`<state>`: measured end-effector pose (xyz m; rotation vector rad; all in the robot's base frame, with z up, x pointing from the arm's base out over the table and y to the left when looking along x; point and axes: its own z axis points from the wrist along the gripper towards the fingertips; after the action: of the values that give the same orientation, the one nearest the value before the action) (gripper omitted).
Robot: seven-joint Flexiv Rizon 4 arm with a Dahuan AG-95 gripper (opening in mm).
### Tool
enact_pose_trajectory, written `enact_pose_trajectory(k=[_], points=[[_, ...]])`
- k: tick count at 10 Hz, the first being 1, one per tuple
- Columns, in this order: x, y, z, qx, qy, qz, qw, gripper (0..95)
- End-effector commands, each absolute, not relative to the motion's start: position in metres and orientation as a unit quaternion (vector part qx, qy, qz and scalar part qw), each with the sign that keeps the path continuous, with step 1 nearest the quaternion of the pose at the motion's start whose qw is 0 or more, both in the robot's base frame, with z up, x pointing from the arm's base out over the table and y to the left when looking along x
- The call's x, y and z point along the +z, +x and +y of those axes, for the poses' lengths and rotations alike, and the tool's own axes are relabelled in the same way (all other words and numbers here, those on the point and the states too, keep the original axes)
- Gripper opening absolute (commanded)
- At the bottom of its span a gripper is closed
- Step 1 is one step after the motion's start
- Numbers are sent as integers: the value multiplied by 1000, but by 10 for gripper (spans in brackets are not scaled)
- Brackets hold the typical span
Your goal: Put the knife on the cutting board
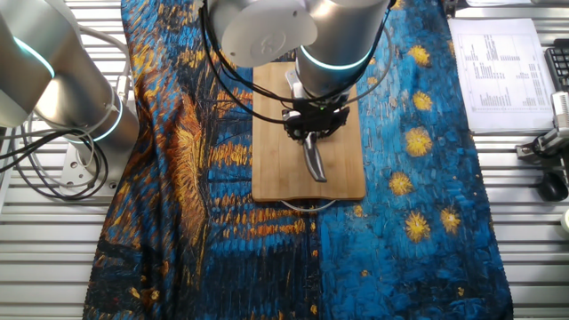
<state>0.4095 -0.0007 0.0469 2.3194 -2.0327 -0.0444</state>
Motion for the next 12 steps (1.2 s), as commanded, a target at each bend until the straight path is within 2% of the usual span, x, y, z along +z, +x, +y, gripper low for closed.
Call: enact_pose_trajectory(k=[1,6,7,10,11,12], points=[[48,409,-1,-13,752,-659,29,380],[60,413,-1,-15,728,-684,30,380],[70,416,0,-13,703,-710,33,190],[98,430,6,-7,638,-769,35,190],[107,439,8,-7,611,-791,35,0],[115,450,8,-7,573,-819,33,0]])
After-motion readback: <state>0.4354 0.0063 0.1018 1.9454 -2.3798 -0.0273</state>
